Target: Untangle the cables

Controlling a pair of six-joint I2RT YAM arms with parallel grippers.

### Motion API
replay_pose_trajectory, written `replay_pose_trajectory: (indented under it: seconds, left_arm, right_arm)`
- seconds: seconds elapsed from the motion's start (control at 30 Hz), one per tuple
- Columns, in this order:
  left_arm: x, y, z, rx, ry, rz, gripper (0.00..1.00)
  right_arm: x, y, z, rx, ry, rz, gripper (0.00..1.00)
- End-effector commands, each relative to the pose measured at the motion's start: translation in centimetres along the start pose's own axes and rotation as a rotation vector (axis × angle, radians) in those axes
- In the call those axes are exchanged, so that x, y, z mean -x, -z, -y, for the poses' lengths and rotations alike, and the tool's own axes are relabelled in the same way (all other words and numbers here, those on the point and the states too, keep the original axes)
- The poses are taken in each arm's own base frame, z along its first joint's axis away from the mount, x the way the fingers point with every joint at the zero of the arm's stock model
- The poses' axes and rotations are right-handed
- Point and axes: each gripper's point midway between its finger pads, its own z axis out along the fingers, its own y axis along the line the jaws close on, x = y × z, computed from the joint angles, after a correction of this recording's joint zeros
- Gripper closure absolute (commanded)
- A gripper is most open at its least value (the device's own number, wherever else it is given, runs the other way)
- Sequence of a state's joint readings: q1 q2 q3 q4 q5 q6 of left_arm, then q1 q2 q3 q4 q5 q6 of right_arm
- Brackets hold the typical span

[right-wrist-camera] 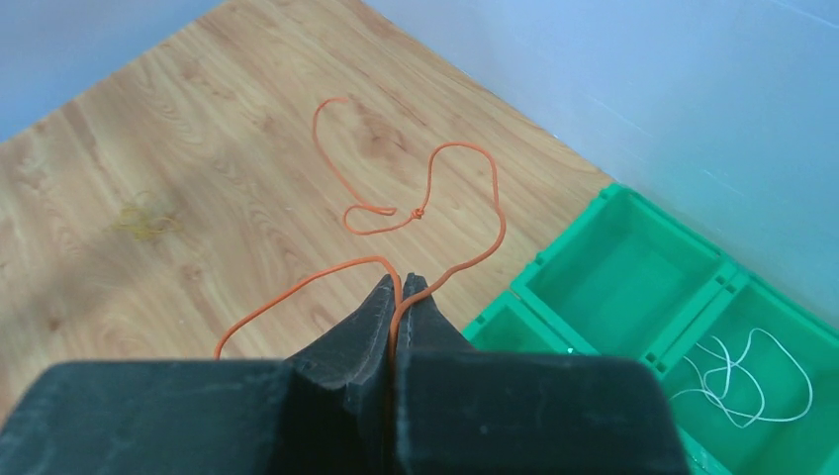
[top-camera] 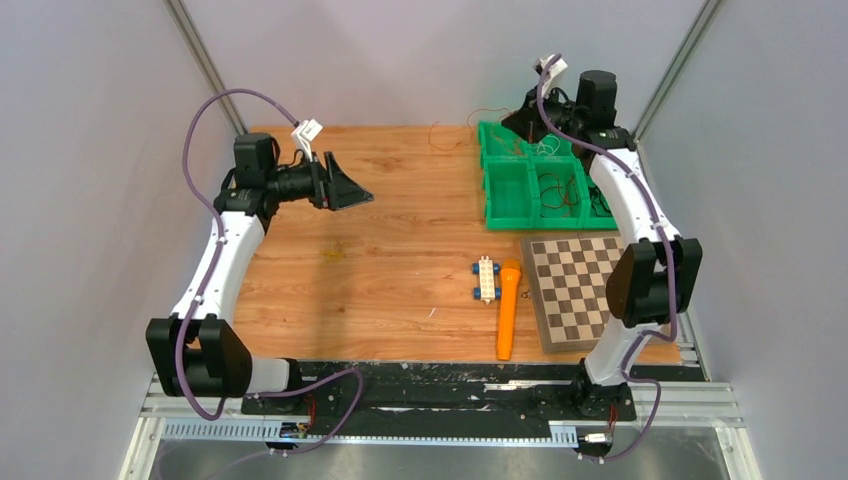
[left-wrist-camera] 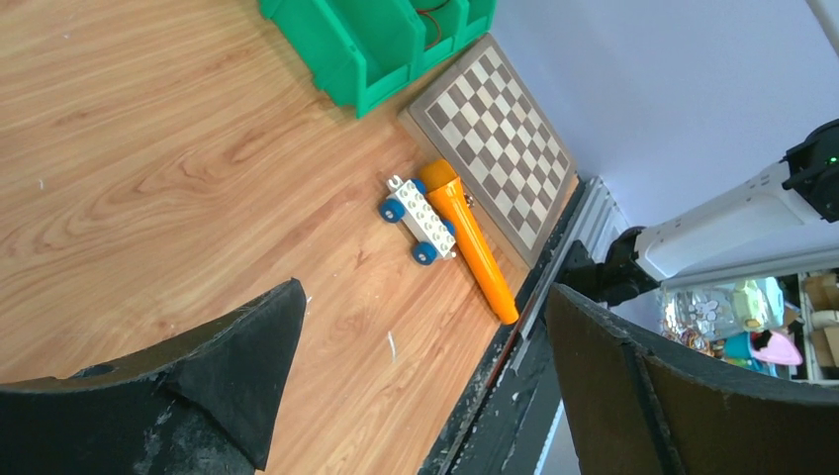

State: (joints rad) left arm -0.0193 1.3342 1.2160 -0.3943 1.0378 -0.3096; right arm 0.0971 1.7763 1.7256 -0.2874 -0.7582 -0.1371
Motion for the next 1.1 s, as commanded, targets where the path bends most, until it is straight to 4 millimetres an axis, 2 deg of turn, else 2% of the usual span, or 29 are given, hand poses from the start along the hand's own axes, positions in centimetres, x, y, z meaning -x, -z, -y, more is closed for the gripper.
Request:
replay_pose_trajectory:
  seconds: [0.0, 0.17, 0.3, 0.43, 0.53, 0.6, 0.67, 0.73, 0.87, 1.07]
  left_arm:
    - [0.1, -0.2, -0.4, 0.01, -0.019, -0.004, 0.0]
    - [-0.1, -0.4, -1.2, 0.029, -0.017, -0.015, 0.0]
    - [-0.3, -0.6, -1.8, 0.034, -0.003, -0.025, 0.0]
    - [-0.4, -0.8, -2.2, 0.036, 0.005, -0.036, 0.0]
    - [-0.6, -1.0, -2.5, 0.037, 0.013, -0.045, 0.0]
    - [-0.7, -1.1, -2.6, 0.038, 0.019, -0.049, 0.0]
    - [-0.8, -1.2, -2.8, 0.037, 0.026, -0.053, 0.0]
    - [-0.8, -1.3, -3.0, 0.036, 0.036, -0.056, 0.0]
    - [-0.8, -1.4, -3.0, 0.032, 0.049, -0.058, 0.0]
    - [-1.0, -1.3, -3.0, 0.04, 0.047, -0.059, 0.0]
  right_arm:
    - [-0.1, -1.3, 3.6, -0.093, 0.057, -0.001, 1.0]
    - [0.7, -2.3, 6.3, -0.151, 0.08, 0.02, 1.0]
    - [0.9, -2.3, 8.7, -0.206, 0.089, 0.032, 1.0]
    - [1.1, -1.8, 10.7, -0.249, 0.088, 0.047, 1.0]
    - [2.0, -1.0, 11.6, -0.259, 0.071, 0.075, 1.0]
    - [3.1, -0.9, 11.3, -0.25, 0.071, 0.098, 1.0]
    - [3.8, 0.3, 12.6, -0.278, 0.08, 0.114, 1.0]
    - [4.0, 0.6, 13.1, -0.295, 0.097, 0.119, 1.0]
    - [2.6, 0.2, 14.2, -0.318, 0.111, 0.097, 1.0]
    - [-1.5, -1.3, 17.2, -0.4, 0.125, 0.019, 1.0]
